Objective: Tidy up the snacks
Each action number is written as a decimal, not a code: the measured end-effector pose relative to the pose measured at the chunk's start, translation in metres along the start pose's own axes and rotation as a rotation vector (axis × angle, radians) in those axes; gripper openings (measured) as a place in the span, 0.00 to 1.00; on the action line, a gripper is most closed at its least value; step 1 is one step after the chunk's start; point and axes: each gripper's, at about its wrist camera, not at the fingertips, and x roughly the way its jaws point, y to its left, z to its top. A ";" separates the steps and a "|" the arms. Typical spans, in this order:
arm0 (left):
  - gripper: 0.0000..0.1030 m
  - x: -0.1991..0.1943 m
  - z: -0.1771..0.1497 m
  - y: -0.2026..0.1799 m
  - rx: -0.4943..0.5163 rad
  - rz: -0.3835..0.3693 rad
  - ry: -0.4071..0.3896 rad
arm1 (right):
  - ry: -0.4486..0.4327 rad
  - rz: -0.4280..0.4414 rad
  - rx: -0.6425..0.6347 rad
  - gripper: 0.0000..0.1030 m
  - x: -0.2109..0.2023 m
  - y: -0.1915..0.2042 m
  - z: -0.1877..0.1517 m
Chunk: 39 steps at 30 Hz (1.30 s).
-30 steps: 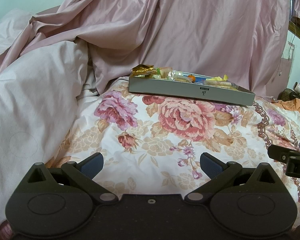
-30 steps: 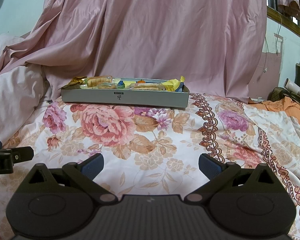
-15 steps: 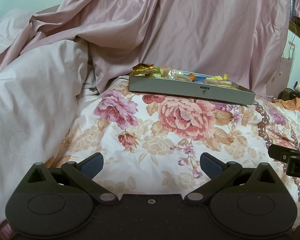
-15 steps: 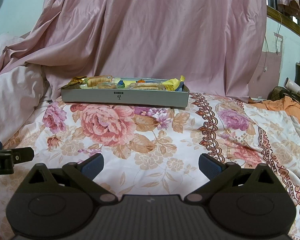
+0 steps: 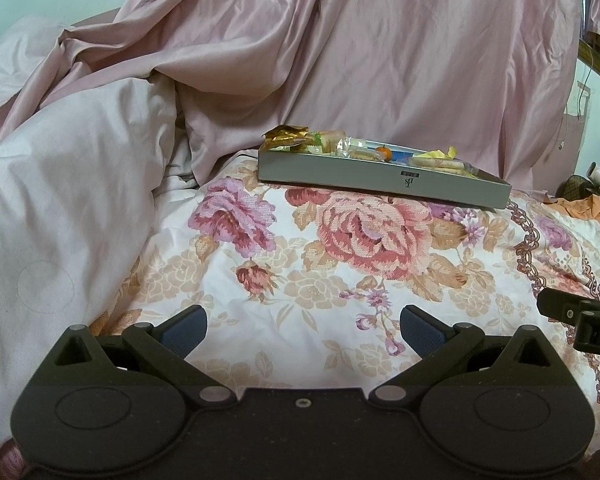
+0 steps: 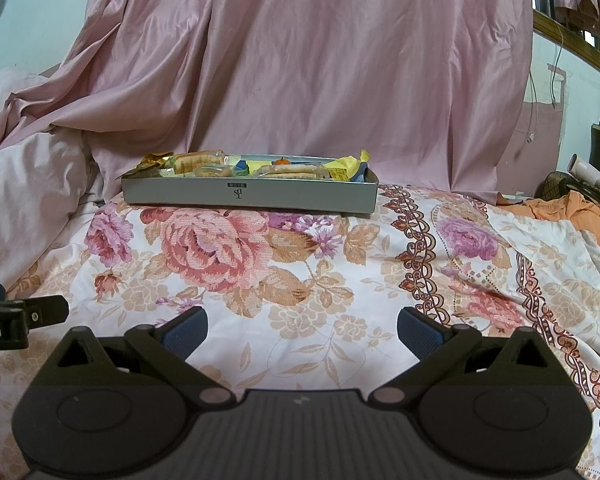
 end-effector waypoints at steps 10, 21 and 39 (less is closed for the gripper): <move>0.99 0.000 0.000 0.000 0.000 -0.001 0.001 | 0.000 0.001 0.000 1.00 0.000 0.000 0.000; 0.99 0.000 -0.001 0.000 -0.001 -0.007 0.001 | 0.001 0.001 0.000 1.00 0.000 0.000 0.000; 0.99 -0.006 0.006 -0.002 -0.031 0.044 0.035 | 0.004 0.003 -0.001 1.00 -0.001 0.002 -0.004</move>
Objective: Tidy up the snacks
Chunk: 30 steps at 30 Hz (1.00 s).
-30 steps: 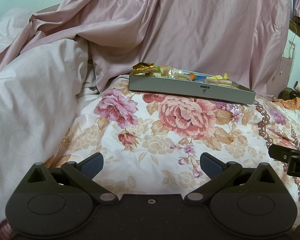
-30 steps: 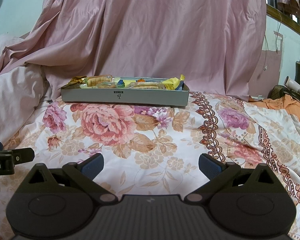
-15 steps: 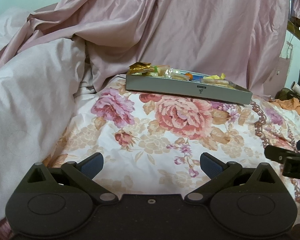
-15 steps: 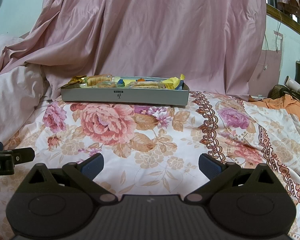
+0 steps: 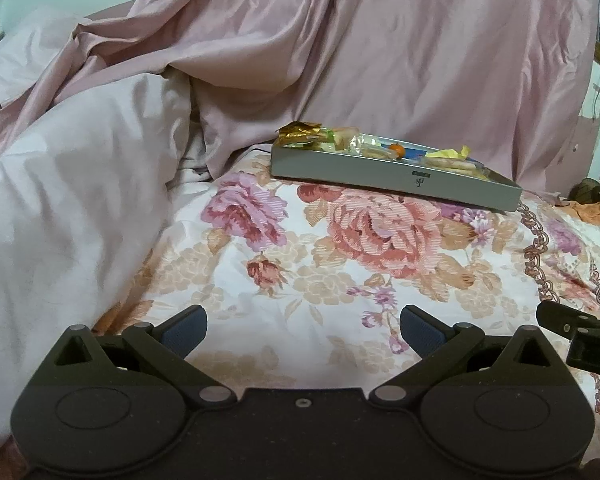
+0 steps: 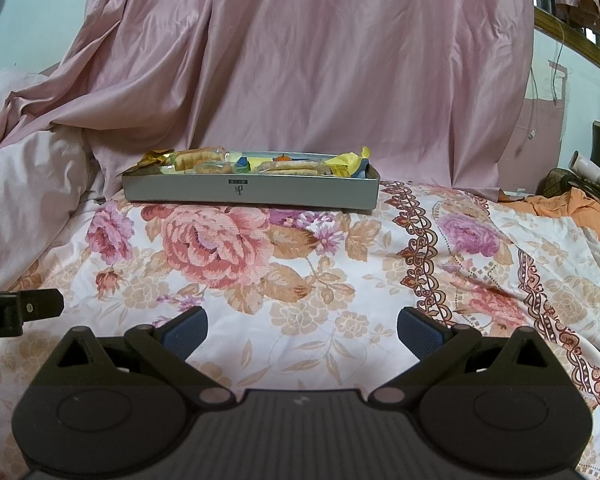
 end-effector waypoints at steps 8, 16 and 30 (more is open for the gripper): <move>0.99 -0.005 0.001 -0.002 0.017 0.003 -0.023 | 0.001 0.000 0.000 1.00 0.000 0.001 0.000; 0.99 -0.004 0.001 -0.005 0.034 0.016 -0.032 | 0.003 0.001 0.000 1.00 0.001 0.000 0.001; 0.99 -0.006 0.002 -0.006 0.042 0.020 -0.040 | 0.005 0.001 0.001 1.00 0.001 0.000 0.001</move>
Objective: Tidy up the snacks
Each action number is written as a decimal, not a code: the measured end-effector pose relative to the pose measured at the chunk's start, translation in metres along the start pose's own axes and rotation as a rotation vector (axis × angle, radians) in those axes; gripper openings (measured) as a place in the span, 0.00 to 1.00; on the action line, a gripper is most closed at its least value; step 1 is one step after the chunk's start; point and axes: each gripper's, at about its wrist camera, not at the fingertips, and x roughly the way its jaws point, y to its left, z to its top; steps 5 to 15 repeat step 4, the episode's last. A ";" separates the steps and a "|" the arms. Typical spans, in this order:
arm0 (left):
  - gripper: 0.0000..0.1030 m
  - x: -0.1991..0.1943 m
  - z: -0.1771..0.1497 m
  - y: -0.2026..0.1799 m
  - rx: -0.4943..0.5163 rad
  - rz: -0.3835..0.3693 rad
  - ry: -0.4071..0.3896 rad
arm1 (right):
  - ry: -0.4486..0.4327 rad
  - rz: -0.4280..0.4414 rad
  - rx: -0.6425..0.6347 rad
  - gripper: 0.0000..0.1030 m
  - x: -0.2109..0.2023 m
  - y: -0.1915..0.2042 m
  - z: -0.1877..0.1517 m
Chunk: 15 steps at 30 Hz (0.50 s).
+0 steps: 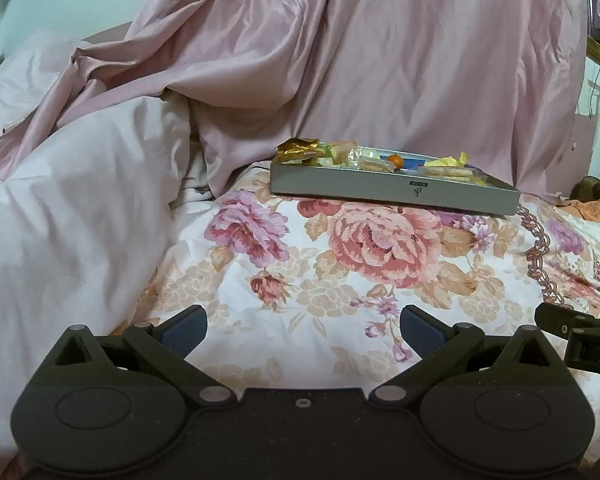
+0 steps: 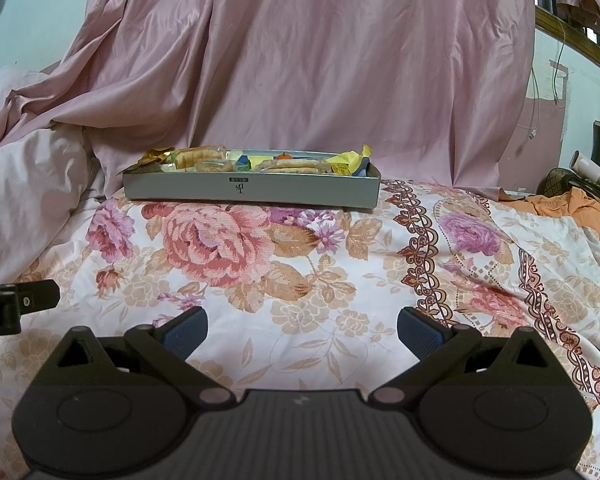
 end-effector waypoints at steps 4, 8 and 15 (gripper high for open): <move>0.99 0.000 0.000 0.000 0.001 0.008 0.000 | 0.001 0.000 0.000 1.00 0.000 0.000 0.000; 0.99 0.000 0.000 0.000 0.001 0.008 0.000 | 0.001 0.000 0.000 1.00 0.000 0.000 0.000; 0.99 0.000 0.000 0.000 0.001 0.008 0.000 | 0.001 0.000 0.000 1.00 0.000 0.000 0.000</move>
